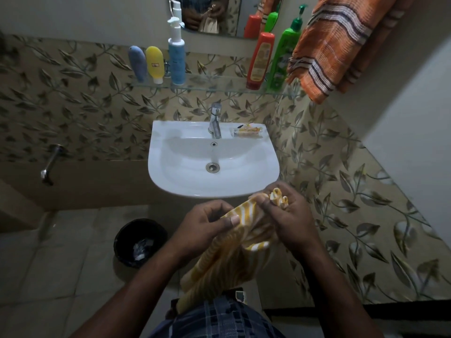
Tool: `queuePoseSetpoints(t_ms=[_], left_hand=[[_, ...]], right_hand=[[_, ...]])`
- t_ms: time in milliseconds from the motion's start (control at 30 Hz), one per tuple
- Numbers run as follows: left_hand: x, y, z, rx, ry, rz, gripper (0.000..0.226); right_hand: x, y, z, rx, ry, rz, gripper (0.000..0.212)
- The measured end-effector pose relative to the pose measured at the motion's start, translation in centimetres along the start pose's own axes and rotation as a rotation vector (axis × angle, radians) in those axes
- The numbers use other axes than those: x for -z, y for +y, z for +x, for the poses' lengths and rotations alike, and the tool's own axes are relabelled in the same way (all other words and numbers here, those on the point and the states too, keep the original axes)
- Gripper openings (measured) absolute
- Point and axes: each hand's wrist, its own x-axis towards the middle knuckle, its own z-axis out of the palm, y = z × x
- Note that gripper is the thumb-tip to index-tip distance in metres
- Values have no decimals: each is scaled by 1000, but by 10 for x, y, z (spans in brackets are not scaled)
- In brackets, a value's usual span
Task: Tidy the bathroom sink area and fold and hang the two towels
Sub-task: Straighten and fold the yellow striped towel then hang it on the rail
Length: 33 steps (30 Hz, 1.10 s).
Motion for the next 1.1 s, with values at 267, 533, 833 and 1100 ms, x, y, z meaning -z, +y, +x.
queuePoseSetpoints(t_ms=[267, 533, 833, 1100], left_hand=[[7, 3, 5, -109, 161, 11, 23], [-3, 4, 7, -93, 106, 38, 24], [4, 5, 5, -55, 112, 21, 18], [5, 10, 16, -140, 72, 148, 22]], right_hand=[[4, 1, -3, -25, -73, -134, 29], [-9, 4, -8, 60, -104, -153, 25], [24, 13, 9, -42, 71, -76, 23], [-15, 9, -1, 20, -187, -188, 31]])
